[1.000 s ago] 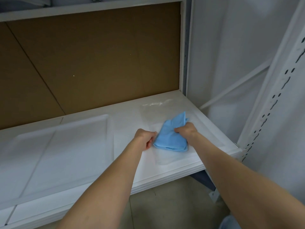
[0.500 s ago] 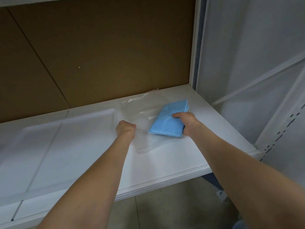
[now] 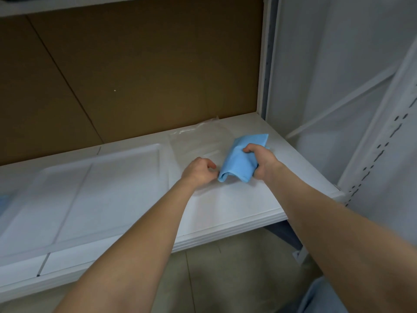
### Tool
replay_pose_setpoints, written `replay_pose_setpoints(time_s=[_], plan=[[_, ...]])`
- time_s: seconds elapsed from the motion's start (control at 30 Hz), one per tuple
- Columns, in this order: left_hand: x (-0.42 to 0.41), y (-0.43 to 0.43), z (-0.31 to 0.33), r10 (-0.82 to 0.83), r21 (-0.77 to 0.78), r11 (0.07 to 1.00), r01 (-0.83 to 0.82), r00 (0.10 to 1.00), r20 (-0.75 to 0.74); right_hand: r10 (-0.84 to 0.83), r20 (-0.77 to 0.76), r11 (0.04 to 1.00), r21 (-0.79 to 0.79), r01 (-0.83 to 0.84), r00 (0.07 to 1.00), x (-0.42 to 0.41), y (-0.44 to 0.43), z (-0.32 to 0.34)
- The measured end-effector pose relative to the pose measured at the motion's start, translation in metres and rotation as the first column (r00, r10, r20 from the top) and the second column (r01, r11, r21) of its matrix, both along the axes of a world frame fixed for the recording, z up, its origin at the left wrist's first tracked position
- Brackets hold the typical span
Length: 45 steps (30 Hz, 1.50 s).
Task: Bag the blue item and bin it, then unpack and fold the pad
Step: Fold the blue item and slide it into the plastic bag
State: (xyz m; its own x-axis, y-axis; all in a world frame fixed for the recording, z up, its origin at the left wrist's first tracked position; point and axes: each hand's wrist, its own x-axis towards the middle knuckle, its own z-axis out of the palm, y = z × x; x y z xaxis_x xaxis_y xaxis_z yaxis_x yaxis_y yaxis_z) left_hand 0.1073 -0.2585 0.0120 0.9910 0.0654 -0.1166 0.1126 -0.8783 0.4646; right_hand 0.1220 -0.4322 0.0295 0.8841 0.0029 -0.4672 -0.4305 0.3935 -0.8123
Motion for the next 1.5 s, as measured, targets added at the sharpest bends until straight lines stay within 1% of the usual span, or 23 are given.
replay_pose_setpoints(time_s=[0.1,0.2,0.27,0.4,0.53,0.6,0.73,0.9,1.0,1.07,1.13,1.27,1.4,1.5], plan=[[-0.008,-0.009,-0.002,-0.071,0.073,0.995,0.073,0.997,-0.021,-0.028,0.013,1.0,-0.007,0.028,1.0,-0.006,-0.016,0.0],[-0.012,-0.019,-0.006,-0.092,0.191,0.976,0.1,0.994,-0.052,-0.036,0.019,0.999,-0.011,0.036,0.999,-0.013,-0.031,-0.002],[-0.014,-0.024,-0.008,-0.065,0.237,0.969,0.069,0.998,-0.028,0.0,0.02,1.0,-0.028,0.001,1.0,-0.019,-0.039,-0.003],[-0.015,-0.031,-0.008,0.036,0.248,0.967,-0.052,0.997,0.067,0.096,-0.008,0.995,-0.015,-0.096,0.995,-0.026,-0.053,-0.007],[-0.013,-0.033,-0.007,0.065,0.303,0.948,-0.095,0.992,0.108,0.221,-0.058,0.975,-0.019,-0.222,0.974,-0.027,-0.055,-0.014],[-0.01,-0.03,-0.007,0.077,0.289,0.951,-0.107,0.99,0.115,0.259,-0.05,0.965,-0.025,-0.26,0.965,-0.028,-0.05,-0.015],[-0.009,-0.026,-0.005,0.104,0.202,0.971,-0.126,0.988,0.116,0.324,-0.061,0.945,-0.036,-0.326,0.944,-0.029,-0.035,-0.02],[-0.007,-0.02,0.0,0.194,0.077,0.974,-0.212,0.963,0.186,0.405,-0.151,0.9,-0.108,-0.422,0.902,-0.024,-0.026,-0.025],[-0.004,-0.018,0.003,0.229,0.056,0.967,-0.248,0.944,0.237,0.431,-0.2,0.869,-0.168,-0.465,0.88,-0.022,-0.028,-0.025],[-0.004,-0.017,0.005,0.227,0.073,0.964,-0.255,0.936,0.269,0.439,-0.234,0.846,-0.218,-0.487,0.868,-0.021,-0.028,-0.024],[-0.005,-0.019,0.008,0.175,0.139,0.964,-0.226,0.935,0.308,0.418,-0.249,0.845,-0.246,-0.475,0.873,-0.021,-0.026,-0.022],[-0.012,-0.024,0.009,-0.049,0.359,0.929,-0.093,0.929,0.367,0.335,-0.206,0.905,-0.203,-0.375,0.919,-0.023,-0.018,-0.019],[-0.019,-0.033,0.013,-0.252,0.545,0.837,0.043,0.915,0.315,0.276,-0.159,0.953,-0.083,-0.292,0.948,-0.029,-0.006,-0.014],[-0.026,-0.039,0.017,-0.335,0.633,0.768,0.092,0.901,0.275,0.203,-0.139,0.979,0.031,-0.2,0.969,-0.032,0.0,-0.011]])
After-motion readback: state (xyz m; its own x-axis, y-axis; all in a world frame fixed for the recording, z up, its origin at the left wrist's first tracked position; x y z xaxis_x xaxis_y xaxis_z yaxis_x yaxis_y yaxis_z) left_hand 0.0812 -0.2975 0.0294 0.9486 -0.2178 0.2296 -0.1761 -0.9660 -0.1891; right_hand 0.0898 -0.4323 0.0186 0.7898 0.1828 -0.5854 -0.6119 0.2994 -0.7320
